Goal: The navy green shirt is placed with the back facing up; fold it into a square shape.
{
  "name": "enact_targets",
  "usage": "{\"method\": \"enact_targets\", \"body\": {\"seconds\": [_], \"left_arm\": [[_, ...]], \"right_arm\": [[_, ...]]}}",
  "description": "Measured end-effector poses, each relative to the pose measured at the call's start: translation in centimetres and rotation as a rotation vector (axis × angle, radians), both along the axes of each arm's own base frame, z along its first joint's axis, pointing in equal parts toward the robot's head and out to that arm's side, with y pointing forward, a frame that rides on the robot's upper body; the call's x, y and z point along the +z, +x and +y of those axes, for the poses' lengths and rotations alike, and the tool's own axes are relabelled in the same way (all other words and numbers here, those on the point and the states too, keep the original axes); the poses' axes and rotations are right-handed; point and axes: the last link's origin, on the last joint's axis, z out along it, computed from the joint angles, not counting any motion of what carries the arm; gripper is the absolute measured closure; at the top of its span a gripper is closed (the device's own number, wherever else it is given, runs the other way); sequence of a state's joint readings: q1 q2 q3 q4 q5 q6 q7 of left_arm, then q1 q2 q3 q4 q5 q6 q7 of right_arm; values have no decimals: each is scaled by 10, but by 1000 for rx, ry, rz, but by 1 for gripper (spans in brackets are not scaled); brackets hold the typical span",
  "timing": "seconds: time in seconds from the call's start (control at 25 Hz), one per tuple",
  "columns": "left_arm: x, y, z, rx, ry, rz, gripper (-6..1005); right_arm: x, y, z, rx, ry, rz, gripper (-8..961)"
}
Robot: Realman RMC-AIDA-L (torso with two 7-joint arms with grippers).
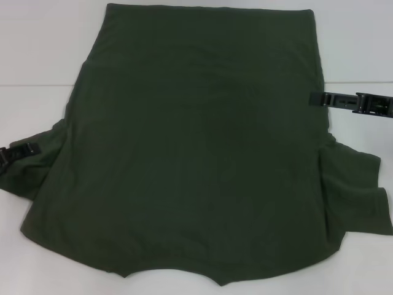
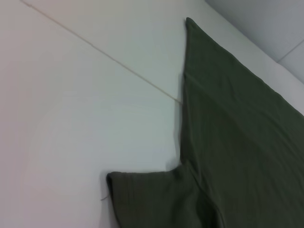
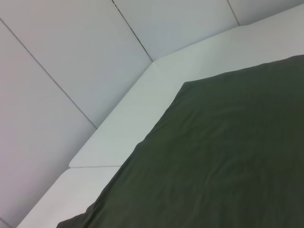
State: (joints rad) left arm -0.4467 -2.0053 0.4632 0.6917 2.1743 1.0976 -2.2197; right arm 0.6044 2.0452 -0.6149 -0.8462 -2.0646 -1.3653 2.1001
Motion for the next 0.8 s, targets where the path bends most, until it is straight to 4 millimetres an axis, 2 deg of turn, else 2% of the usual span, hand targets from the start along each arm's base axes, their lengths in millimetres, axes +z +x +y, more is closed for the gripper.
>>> {"method": "enact_targets", "body": {"seconds": [0.32, 0.56, 0.8], "left_arm": [[1, 6, 6, 2, -23, 25, 217], [2, 8, 8, -4, -20, 37, 418], [5, 10, 8, -11, -5, 49, 564]], "right_arm": [[5, 2, -1, -4, 18, 33, 14], [7, 6, -2, -16, 15, 46, 15], [8, 8, -2, -21, 13, 48, 15]]}}
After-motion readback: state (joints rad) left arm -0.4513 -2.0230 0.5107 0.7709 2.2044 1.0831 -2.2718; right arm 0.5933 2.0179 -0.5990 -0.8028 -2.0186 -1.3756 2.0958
